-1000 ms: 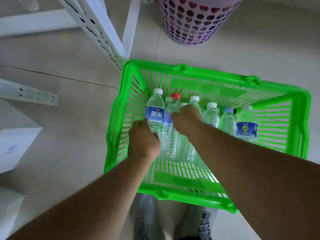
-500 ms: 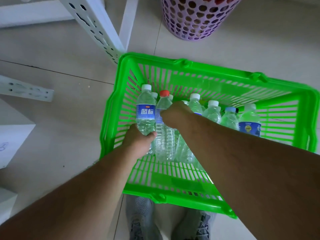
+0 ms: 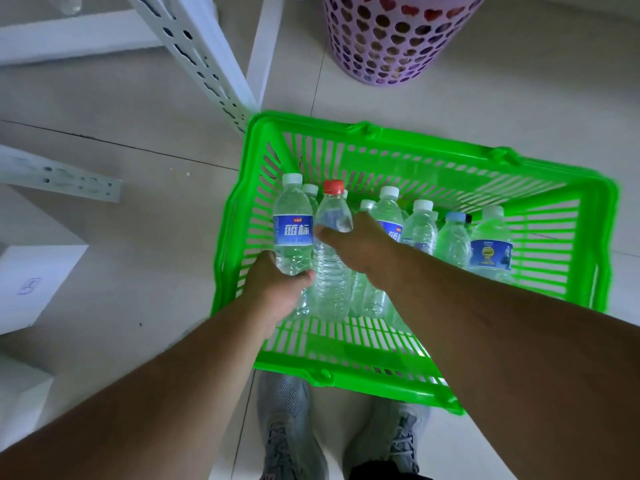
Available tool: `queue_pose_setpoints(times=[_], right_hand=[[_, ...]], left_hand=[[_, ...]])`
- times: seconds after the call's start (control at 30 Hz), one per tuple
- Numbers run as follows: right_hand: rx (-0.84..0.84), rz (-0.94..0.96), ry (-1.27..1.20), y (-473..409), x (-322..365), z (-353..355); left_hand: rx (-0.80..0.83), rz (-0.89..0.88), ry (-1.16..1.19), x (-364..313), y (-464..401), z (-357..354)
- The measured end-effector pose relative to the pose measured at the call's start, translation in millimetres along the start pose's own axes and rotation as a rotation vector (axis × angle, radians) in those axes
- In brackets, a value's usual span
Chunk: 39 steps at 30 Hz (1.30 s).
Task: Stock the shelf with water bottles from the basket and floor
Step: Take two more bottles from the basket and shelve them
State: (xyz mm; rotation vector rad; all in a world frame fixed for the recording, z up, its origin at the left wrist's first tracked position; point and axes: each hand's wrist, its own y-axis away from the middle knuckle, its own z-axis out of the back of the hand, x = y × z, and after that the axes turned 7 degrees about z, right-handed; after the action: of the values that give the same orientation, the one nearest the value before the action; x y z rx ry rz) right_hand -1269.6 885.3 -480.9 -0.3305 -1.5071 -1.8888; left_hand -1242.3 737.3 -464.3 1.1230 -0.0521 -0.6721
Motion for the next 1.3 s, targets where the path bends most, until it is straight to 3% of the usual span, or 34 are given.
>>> queue_pose_setpoints(times=[0.33,0.73,0.97,1.3], right_hand=[[-0.249,0.208,-0.01,144.6,76.6,74.0],[-0.428,0.494,-0.077,456.5,279.5,177.2],[-0.56,0.675,-0.097,629.0,356.6,207.0],[-0.709,0.796,-0.078,756.8,398.8,231.1]], left_hand=[[0.106,-0.184,0.103,-30.0,151.8,71.0],[0.17,-0.569,0.122,-107.9,447.7,244.0],[0.187,-0.735,0.178,-115.3,604.3,326.5],[0.111,-0.879,0.198,-129.3,702.7,378.0]])
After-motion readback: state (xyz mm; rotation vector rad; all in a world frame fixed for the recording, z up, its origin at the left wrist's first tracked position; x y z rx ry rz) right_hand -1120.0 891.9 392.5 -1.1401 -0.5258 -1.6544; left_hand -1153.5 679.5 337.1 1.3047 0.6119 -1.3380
